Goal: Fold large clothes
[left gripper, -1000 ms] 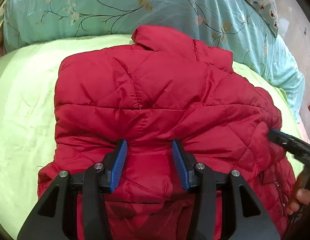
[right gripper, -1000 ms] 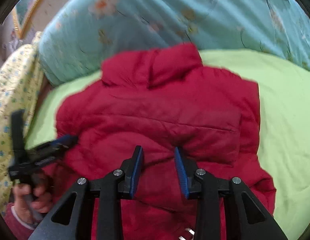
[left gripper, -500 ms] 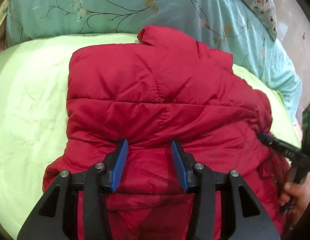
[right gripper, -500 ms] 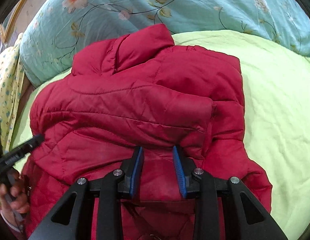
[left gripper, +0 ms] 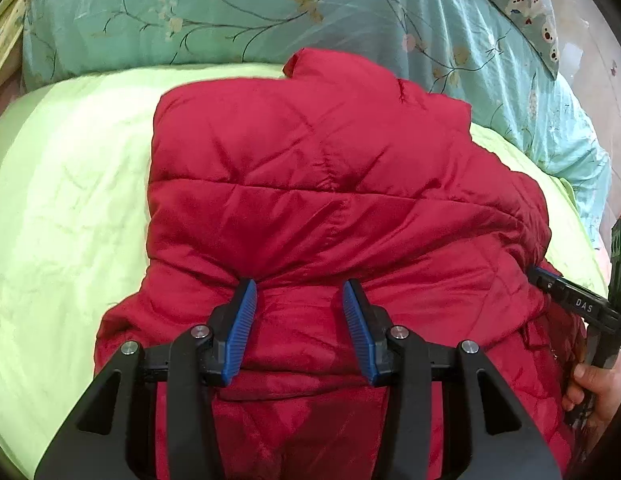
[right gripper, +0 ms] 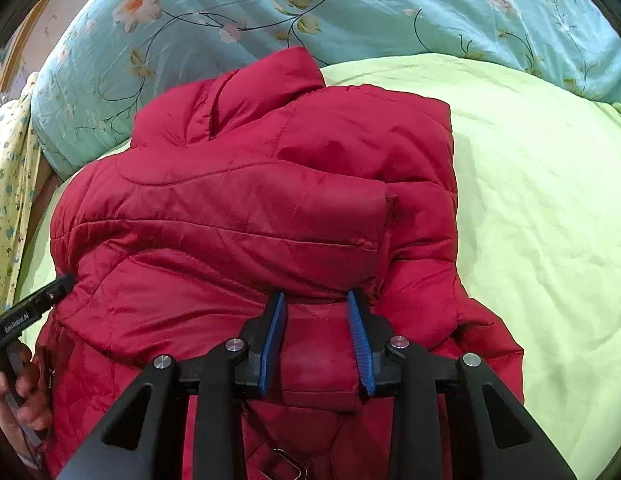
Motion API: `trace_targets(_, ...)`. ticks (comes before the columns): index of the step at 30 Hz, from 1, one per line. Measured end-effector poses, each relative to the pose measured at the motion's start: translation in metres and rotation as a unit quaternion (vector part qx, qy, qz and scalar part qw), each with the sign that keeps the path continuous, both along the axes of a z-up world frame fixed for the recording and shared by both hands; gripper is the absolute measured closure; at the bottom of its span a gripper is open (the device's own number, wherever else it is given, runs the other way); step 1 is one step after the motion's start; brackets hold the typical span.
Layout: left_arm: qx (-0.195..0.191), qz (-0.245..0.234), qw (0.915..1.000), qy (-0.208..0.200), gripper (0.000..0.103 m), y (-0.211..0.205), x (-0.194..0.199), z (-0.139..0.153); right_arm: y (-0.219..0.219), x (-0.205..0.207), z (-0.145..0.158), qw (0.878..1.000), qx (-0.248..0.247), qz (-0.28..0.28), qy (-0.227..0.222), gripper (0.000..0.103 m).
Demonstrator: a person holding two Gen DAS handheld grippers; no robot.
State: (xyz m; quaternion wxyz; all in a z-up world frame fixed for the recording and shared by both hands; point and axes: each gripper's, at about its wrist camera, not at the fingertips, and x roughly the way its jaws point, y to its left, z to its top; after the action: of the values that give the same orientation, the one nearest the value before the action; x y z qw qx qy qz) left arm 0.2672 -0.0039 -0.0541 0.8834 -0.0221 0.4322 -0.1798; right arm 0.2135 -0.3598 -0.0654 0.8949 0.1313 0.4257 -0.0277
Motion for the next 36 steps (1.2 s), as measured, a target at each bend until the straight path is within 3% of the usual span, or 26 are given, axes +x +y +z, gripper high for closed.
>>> trace_targets(6, 0.029, 0.001, 0.9995, -0.012, 0.058, -0.008, -0.001, -0.003, -0.003, 0.002, -0.002, 1.0, 0.009, 0.0, -0.003, 0.071)
trace_targets(10, 0.024, 0.003, 0.9997, -0.006, 0.058, -0.006, -0.001, -0.003, -0.001, 0.003, 0.0, 1.0, 0.005, -0.004, -0.001, 0.071)
trace_targets(18, 0.018, 0.009, 0.9998, 0.006, 0.058, -0.001, -0.008, 0.008, -0.008, -0.022, 0.024, 0.999, 0.048, -0.018, -0.003, 0.067)
trace_targets(21, -0.001, 0.015, 0.9998, 0.01, 0.058, 0.01, -0.021, 0.018, -0.006, -0.044, 0.036, 0.998, 0.055, -0.019, -0.007, 0.057)
trace_targets(25, -0.019, 0.019, 0.9996, 0.009, 0.058, 0.028, -0.05, 0.029, -0.005, -0.079, 0.054, 0.997, 0.075, -0.015, -0.029, 0.056)
trace_targets(27, -0.023, 0.022, 0.9995, 0.008, 0.058, 0.037, -0.067, 0.032, -0.006, -0.092, 0.058, 0.996, 0.087, -0.011, -0.033, 0.051)
trace_targets(36, -0.034, 0.048, 0.9981, 0.019, 0.058, 0.076, -0.12, 0.032, -0.011, -0.138, 0.06, 0.995, 0.101, -0.014, -0.024, 0.047)
